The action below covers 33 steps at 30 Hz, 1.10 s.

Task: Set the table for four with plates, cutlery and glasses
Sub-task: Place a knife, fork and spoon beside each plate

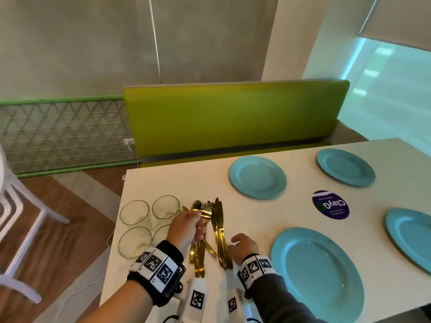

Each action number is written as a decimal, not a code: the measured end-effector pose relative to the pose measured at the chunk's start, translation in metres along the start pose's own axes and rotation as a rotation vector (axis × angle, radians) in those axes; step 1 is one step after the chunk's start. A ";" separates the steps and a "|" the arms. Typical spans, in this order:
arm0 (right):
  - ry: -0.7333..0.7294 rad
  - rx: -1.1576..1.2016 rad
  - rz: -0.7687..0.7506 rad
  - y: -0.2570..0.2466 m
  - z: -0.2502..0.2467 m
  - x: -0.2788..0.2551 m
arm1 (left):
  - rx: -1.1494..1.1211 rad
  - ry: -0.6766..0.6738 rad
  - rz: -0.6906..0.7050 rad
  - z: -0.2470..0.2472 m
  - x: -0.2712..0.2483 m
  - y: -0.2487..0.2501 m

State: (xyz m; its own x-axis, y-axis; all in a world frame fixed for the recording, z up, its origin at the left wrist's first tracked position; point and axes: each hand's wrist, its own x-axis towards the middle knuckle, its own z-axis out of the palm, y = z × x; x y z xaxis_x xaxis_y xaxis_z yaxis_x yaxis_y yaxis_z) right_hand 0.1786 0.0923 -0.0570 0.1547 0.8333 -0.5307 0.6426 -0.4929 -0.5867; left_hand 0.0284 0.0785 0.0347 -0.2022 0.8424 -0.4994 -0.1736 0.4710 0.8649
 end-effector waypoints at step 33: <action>0.212 -0.201 0.123 -0.002 -0.008 0.014 | 0.107 -0.058 -0.054 0.003 0.022 -0.017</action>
State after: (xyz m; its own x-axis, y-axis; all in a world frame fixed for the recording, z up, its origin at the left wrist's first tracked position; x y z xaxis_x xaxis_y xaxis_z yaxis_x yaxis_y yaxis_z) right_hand 0.1861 0.1070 -0.0584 0.3796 0.8146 -0.4385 0.7415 -0.5514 -0.3824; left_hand 0.0303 0.0900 0.0086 -0.1389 0.8272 -0.5444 -0.0783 0.5388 0.8388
